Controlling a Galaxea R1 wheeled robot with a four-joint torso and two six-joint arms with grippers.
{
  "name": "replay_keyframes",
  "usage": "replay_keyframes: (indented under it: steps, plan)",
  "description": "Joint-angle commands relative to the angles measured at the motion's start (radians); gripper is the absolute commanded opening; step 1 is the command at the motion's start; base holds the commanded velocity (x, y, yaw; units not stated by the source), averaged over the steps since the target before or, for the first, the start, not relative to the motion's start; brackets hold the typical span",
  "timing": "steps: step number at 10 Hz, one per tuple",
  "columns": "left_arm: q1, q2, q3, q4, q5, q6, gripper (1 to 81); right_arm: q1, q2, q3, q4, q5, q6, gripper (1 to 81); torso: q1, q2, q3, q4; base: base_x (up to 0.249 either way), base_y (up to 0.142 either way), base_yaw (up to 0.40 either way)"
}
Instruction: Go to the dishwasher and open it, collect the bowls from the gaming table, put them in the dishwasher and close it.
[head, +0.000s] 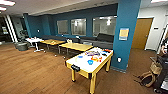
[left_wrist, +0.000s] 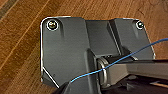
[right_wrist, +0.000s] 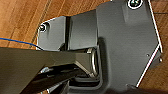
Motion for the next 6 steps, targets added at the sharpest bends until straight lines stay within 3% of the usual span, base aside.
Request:
replay_keyframes:
  steps: [1,6]
  plan:
    - [-0.057,-0.004,0.003,-0.001,0.046,0.006,81.1,0.045,0.0,0.007,-0.015,-0.039,-0.002,81.1,0.0,0.0,0.0,0.0,0.168,0.0,0.0]
    - [-0.057,-0.003,0.003,0.002,0.046,0.006,81.1,0.046,0.0,0.007,-0.015,-0.039,-0.002,81.1,0.0,0.0,0.0,0.0,0.186,0.0,0.0]
